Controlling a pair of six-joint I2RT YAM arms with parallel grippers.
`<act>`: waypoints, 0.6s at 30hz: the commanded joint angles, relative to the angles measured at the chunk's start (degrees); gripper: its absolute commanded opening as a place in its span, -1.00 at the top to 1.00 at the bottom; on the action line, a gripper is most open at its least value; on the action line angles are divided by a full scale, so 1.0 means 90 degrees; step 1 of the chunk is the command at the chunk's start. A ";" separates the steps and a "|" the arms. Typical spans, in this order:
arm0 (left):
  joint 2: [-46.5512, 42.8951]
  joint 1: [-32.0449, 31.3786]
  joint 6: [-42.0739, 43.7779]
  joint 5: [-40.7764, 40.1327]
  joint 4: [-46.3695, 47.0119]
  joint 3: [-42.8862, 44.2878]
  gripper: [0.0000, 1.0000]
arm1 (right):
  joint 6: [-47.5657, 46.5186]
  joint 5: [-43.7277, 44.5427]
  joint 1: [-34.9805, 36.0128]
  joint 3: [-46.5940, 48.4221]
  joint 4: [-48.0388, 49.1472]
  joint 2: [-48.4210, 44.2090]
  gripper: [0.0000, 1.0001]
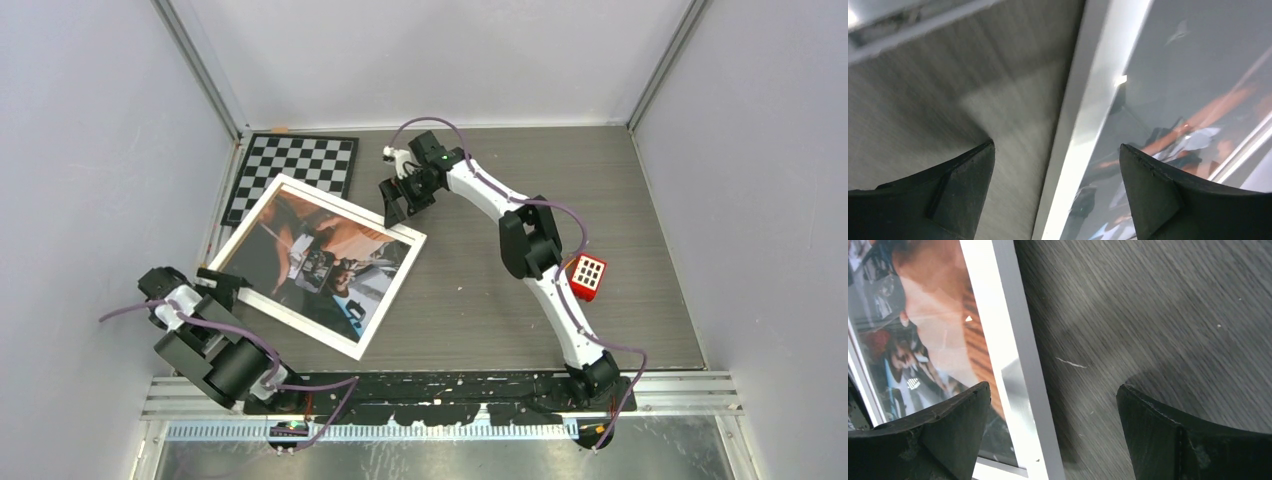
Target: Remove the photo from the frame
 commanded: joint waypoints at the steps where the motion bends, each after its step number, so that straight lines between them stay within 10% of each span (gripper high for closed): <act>1: 0.0306 0.0036 -0.0169 0.0443 0.1593 -0.0290 -0.89 | 0.0073 0.0077 0.0031 0.0247 0.0225 0.0125 -0.99; 7: 0.0456 -0.0218 -0.0404 0.1215 0.2711 -0.0732 -0.75 | -0.0044 -0.0164 0.0041 -0.0216 0.0065 0.0035 -0.88; 18: -0.0465 -0.1212 -0.0575 0.1769 0.3359 -0.0939 -0.23 | -0.0494 -0.0733 0.0039 -0.0819 -0.0523 -0.0244 0.05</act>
